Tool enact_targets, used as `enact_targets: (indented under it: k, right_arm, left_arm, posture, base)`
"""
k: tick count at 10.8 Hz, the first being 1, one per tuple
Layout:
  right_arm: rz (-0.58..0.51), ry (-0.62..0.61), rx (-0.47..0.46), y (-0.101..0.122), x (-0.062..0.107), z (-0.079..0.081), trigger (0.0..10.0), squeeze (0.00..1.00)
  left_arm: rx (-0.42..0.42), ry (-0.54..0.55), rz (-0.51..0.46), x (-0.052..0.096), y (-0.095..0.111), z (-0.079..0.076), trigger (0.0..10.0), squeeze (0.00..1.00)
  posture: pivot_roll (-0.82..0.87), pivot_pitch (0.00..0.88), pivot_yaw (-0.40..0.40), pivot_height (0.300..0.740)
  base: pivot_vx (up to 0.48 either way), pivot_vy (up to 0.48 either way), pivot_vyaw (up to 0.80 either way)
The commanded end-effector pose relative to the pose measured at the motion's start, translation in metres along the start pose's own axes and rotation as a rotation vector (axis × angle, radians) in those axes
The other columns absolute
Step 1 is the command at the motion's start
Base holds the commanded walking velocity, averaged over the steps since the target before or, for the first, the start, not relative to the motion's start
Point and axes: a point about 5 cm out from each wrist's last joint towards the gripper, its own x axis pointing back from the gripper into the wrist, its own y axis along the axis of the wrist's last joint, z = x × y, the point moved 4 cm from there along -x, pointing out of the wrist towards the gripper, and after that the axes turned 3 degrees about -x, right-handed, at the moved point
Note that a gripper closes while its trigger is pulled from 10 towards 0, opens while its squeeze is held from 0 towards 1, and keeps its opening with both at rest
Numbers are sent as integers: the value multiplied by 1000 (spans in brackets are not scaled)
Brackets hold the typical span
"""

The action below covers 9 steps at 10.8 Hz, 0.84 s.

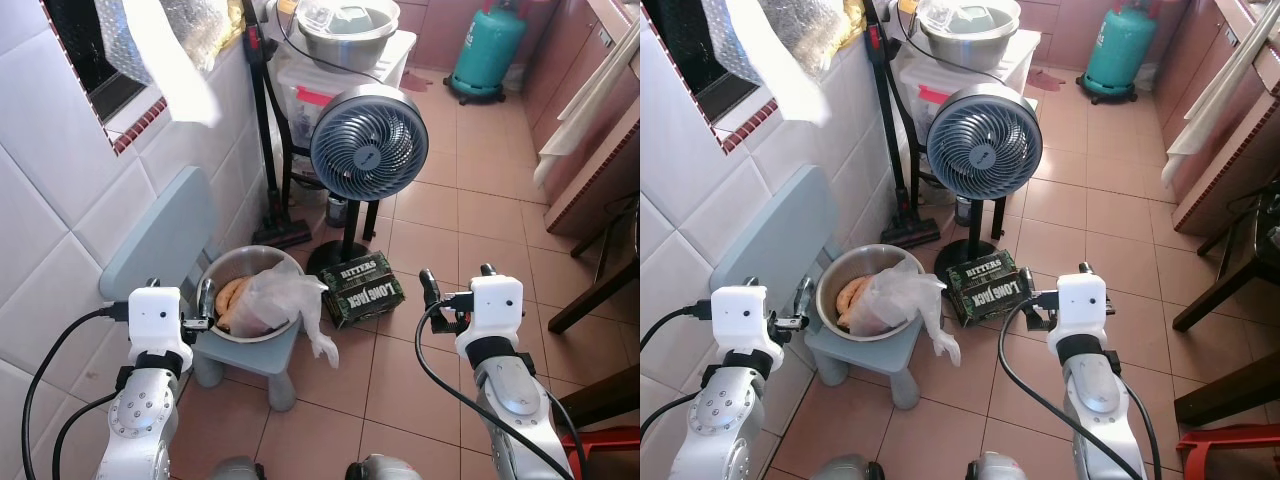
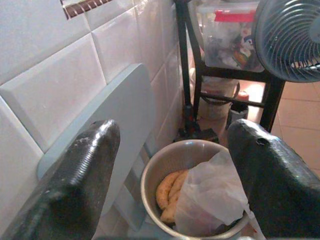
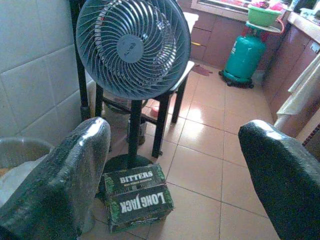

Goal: Setting the table

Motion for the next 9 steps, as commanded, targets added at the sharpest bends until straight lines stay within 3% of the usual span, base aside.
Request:
enact_targets:
  k: [1,2,3,9]
  right_arm:
    - [27,-25,-13,27,-13,-8,10000,0]
    - [34,-4,-118,21,4,-3,10000,0]
    - [75,-37,-146,11,9,-2,10000,0]
    - [85,-41,-150,8,9,-2,10000,0]
  left_arm:
    - [73,-119,-46,-24,37,-28,10000,0]
    - [41,-118,-19,-18,35,-24,10000,0]
    - [45,-125,-23,-18,35,-25,10000,0]
    - [36,-124,-24,-18,35,-26,10000,0]
  posture:
    - [-53,202,50,740]
    - [-51,189,38,740]
    - [-49,186,34,740]
    - [-49,186,34,740]
  base:
    - [0,0,0]
    - [0,0,0]
    - [0,0,0]
    - [0,0,0]
